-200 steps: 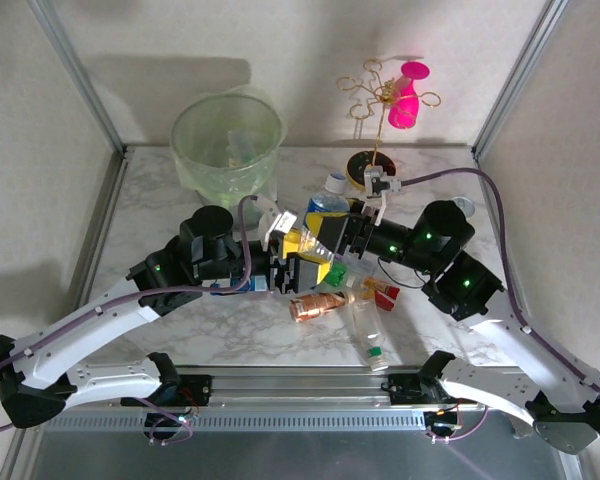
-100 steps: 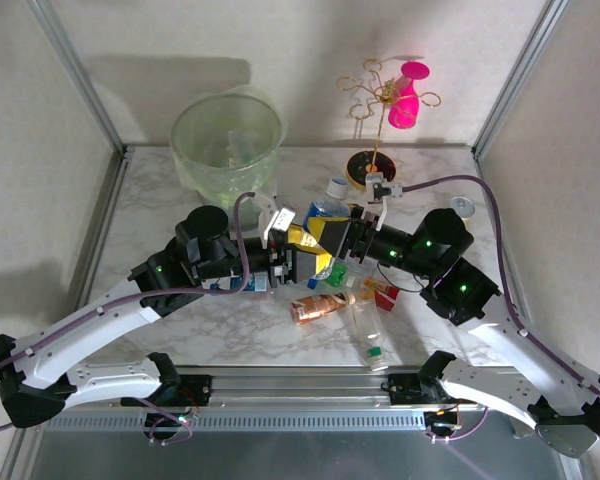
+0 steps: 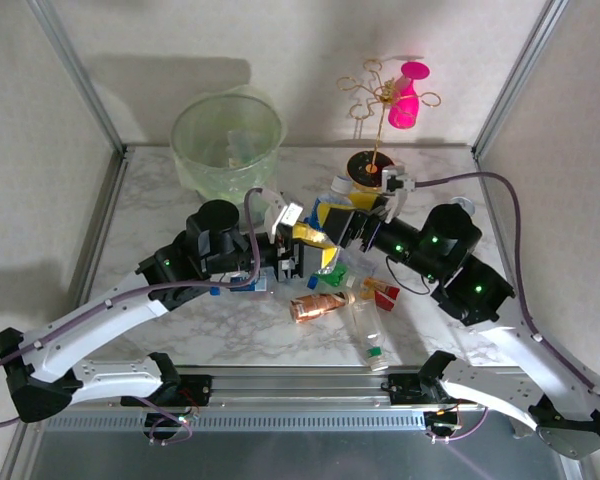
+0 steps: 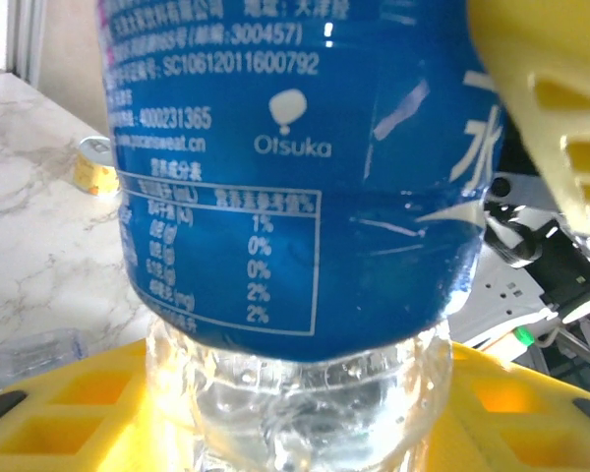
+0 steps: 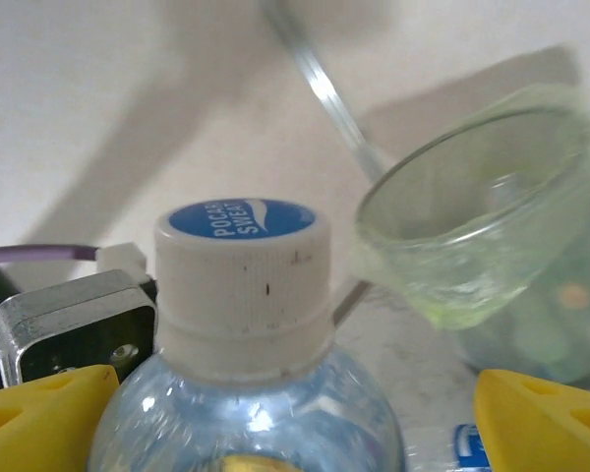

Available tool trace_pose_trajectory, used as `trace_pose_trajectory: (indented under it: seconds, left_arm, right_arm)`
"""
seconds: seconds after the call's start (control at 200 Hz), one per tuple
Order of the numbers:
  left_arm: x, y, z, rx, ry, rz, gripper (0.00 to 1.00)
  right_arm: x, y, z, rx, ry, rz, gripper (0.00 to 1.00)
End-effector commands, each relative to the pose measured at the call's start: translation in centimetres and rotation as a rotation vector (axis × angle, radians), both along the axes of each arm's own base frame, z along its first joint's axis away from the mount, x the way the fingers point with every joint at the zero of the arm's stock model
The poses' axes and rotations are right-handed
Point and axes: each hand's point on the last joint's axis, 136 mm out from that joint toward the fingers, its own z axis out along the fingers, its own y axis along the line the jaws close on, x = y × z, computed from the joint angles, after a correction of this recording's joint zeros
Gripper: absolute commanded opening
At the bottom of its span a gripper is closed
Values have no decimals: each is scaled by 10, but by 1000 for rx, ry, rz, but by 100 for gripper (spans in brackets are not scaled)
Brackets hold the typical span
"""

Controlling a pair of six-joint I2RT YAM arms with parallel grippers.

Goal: Put the plastic bottles in the bin

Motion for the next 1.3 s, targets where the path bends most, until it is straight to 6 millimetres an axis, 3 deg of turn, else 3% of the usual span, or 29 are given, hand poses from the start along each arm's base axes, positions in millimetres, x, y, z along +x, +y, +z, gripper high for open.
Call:
trace_pose_trajectory:
  seconds: [0.0,0.07,0.235,0.426,0.586,0.921,1.126,1.297]
  left_arm:
    - [21,16,25,-42,-25,89,40]
    - [42,27,27,-48,-2,164,37]
    - [104,62,34,-42,72,395,39]
    - [183,111,31,2,231,747,40]
    - [229,139,17,-56,397,926,40]
    - [290,190,-23,-129,595,1183,41]
    - [302,213,-44,-70,637,1336,39]
    - [304,219,-81,31,719,1402,36]
  right_arm:
    - [13,-39,10,-67,-38,-210,92]
    - [15,-52,10,-89,-42,-267,92]
    - [22,-73,1,-134,-27,-384,93]
    - [25,-71,-13,-168,-16,-384,93]
    - [29,-72,-24,-197,2,-404,93]
    - [33,-79,-43,-242,34,-447,93]
    - [35,-82,-51,-256,48,-472,94]
    - [39,-82,-58,-273,63,-488,94]
